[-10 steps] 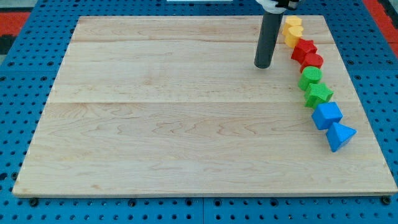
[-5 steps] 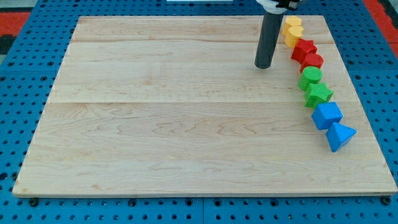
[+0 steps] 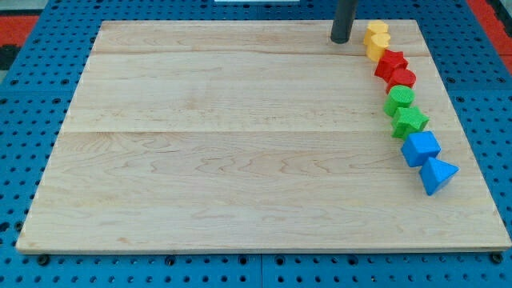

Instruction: Move the blue cube diagonally top left to the blue triangle

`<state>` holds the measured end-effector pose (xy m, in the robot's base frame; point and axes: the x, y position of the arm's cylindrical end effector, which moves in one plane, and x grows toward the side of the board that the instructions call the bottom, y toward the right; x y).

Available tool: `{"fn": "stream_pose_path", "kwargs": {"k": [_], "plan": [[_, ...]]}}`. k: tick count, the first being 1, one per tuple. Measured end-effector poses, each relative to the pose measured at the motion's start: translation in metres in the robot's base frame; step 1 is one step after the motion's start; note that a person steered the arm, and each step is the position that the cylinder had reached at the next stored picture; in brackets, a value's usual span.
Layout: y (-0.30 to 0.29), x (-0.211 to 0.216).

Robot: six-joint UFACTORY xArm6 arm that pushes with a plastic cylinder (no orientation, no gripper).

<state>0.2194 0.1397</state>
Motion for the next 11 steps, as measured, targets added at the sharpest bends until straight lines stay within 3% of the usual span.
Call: {"fn": "stream_pose_path", "kwargs": {"k": [1, 3, 4, 6, 7, 9, 10, 11], "plan": [[0.009, -0.028], [0.115, -0.022], [0.111, 0.030], [0.103, 0.220], [0.094, 0.266], [0.150, 0.270], [0.154, 0.333], [0.135, 0.340]]}}
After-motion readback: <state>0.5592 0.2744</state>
